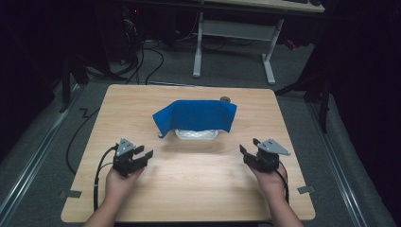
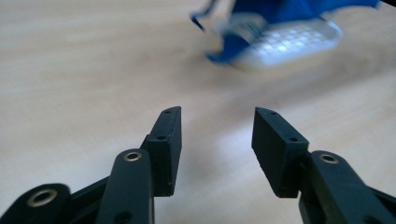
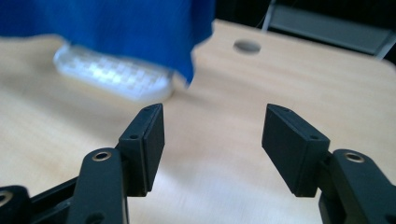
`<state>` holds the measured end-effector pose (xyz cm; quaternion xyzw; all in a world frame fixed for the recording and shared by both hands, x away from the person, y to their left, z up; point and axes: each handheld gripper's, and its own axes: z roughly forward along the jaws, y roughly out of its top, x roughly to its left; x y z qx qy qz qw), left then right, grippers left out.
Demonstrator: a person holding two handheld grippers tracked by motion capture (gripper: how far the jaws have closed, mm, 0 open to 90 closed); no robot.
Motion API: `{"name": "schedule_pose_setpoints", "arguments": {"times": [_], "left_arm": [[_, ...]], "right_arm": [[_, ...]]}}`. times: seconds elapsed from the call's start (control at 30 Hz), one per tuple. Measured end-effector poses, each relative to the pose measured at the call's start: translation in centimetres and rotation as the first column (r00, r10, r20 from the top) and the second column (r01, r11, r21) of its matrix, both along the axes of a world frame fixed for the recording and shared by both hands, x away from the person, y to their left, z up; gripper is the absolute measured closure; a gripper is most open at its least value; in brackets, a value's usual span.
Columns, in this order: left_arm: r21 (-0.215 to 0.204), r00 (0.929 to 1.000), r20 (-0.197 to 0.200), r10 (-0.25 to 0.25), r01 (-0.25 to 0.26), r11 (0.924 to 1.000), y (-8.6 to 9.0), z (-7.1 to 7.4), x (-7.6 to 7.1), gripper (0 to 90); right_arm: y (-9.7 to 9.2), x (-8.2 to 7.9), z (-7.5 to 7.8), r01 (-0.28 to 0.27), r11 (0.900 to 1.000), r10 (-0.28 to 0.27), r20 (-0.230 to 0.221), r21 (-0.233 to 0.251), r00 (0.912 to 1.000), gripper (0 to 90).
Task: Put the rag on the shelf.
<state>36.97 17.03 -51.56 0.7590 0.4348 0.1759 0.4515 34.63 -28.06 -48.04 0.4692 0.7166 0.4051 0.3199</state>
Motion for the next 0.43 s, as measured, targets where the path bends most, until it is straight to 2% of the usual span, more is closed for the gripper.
{"name": "schedule_pose_setpoints", "arguments": {"times": [0.07,0.1,0.17,0.2,0.23,0.3,0.33,0.43], "left_arm": [[0.035,0.9993,0.015,-0.034,0.034,0.9988,-0.4,-0.4,-1.9,51.1],[0.042,0.9988,0.015,-0.046,0.045,0.9981,-0.6,-0.6,-2.8,50.6],[0.043,0.998,0.016,-0.061,0.06,0.9973,-0.7,-1.0,-4.1,50.4],[0.036,0.9977,0.0,-0.067,0.067,0.9971,-0.8,-1.3,-4.7,50.5],[0.036,0.9972,-0.015,-0.074,0.074,0.9966,-1.0,-1.4,-5.0,50.5],[0.038,0.9968,-0.017,-0.078,0.078,0.9962,-1.1,-1.4,-5.1,50.3],[0.061,0.9969,0.005,-0.079,0.079,0.995,-1.4,-1.3,-5.1,50.0],[0.047,0.9975,0.005,-0.07,0.07,0.9965,-1.3,-1.3,-4.8,49.9]], "right_arm": [[0.1,-1.2,-0.6,-0.005,1.0,0.005,-0.018,-0.004,0.9998,38.8],[0.2,-2.1,-1.1,-0.013,0.9997,0.012,-0.029,-0.022,0.9995,38.5],[0.1,-3.3,-1.7,-0.018,0.9986,0.016,-0.037,-0.049,0.9992,38.8],[0.0,-4.1,-2.0,-0.014,0.9984,0.012,-0.036,-0.055,0.9993,39.7],[-0.1,-5.0,-2.5,-0.011,0.9989,0.009,-0.044,-0.045,0.999,40.5],[0.0,-5.5,-2.8,-0.013,0.9994,0.01,-0.081,-0.033,0.9966,40.2],[0.1,-5.7,-2.6,-0.014,0.9993,0.012,-0.075,-0.035,0.9971,40.3],[0.3,-5.4,-2.5,-0.017,0.9989,0.014,-0.058,-0.043,0.9982,39.7]]}}
